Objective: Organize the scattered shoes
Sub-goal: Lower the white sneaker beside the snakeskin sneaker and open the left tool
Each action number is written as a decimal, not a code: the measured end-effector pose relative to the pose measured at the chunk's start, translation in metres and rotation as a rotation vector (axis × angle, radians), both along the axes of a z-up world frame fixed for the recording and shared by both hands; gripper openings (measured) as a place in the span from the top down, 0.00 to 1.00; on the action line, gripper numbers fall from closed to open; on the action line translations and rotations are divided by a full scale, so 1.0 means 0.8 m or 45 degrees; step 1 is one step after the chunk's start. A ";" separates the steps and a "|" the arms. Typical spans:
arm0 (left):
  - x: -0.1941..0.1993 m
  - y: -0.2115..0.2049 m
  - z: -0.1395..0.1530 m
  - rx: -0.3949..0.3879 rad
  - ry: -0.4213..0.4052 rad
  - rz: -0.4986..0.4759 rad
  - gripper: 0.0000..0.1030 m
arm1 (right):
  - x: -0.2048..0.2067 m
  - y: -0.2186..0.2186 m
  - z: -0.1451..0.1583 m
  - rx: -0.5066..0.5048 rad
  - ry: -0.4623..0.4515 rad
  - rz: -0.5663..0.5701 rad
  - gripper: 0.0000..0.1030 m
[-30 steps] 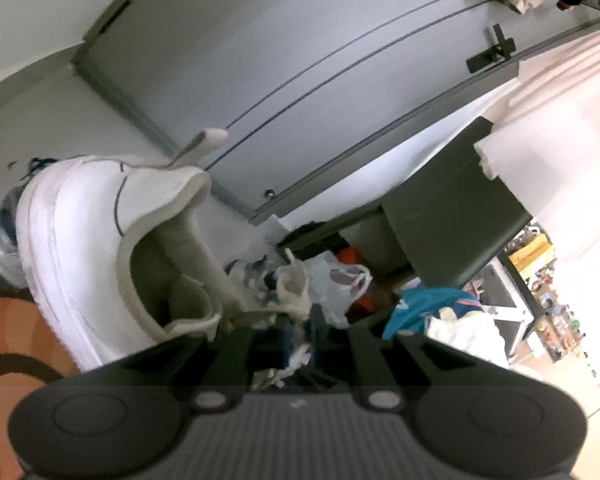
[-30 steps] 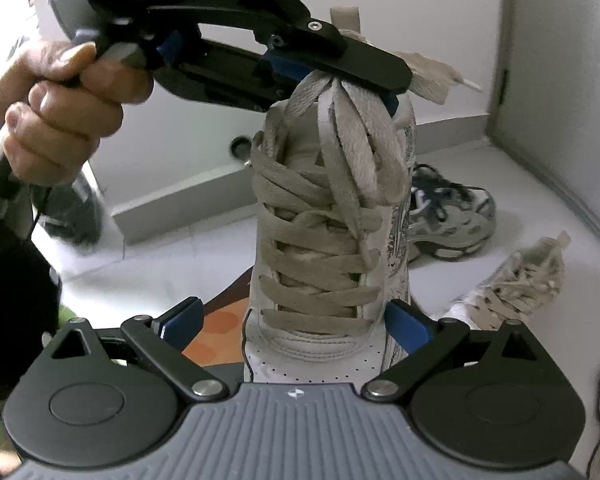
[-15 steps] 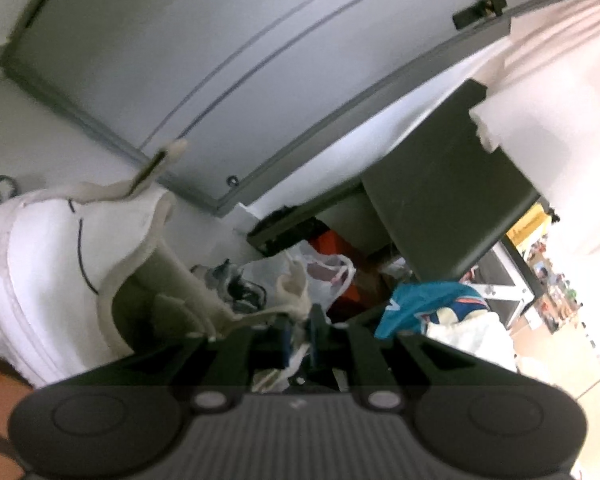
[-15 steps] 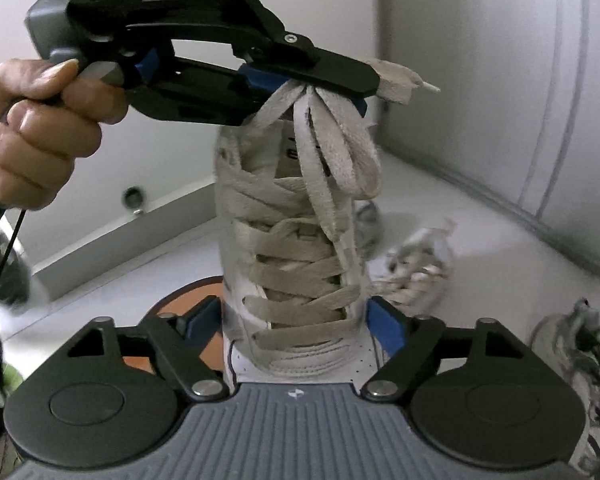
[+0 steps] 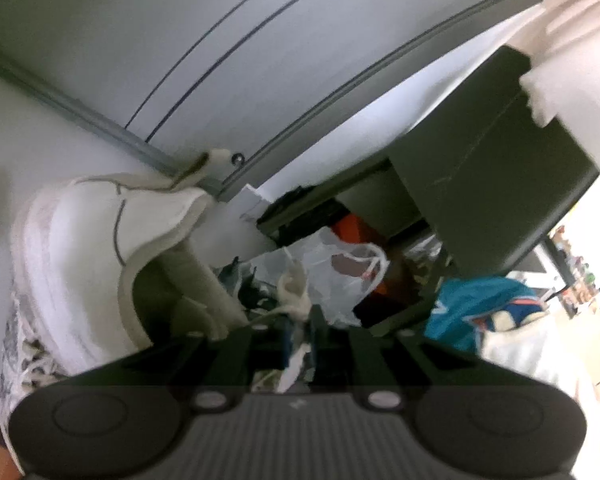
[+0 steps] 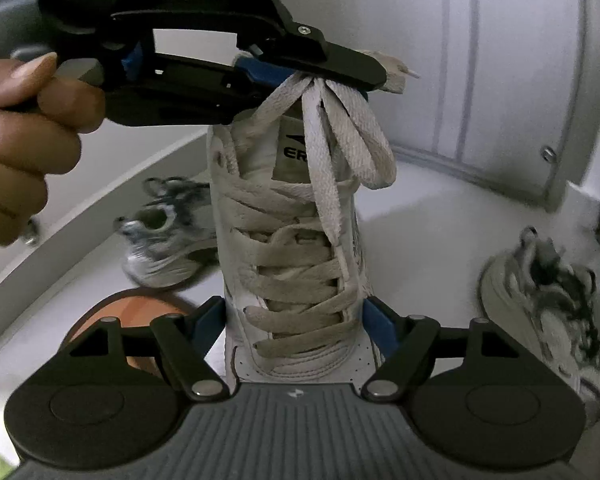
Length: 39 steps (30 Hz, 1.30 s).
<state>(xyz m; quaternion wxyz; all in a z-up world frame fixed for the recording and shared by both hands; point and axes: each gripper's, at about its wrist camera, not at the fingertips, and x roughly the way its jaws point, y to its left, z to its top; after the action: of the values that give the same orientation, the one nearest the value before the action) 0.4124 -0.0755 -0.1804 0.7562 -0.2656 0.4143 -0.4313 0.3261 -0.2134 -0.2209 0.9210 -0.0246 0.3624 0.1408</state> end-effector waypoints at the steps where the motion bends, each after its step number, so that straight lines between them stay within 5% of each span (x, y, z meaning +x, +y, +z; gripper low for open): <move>1: 0.004 -0.007 -0.004 0.012 0.005 -0.009 0.92 | 0.002 -0.001 -0.006 0.010 0.008 -0.042 0.24; 21: 0.039 -0.099 -0.077 0.121 0.000 -0.183 0.92 | 0.009 -0.039 -0.082 0.150 0.106 -0.704 0.24; 39: 0.056 -0.100 -0.117 0.348 0.110 -0.106 0.87 | 0.037 -0.037 -0.107 0.176 0.224 -0.730 0.26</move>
<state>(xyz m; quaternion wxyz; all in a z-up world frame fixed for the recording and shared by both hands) 0.4569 -0.1556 -0.2737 0.7484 -0.1609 0.5119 -0.3899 0.3561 -0.2427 -0.3063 0.8878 0.1535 0.4226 -0.0987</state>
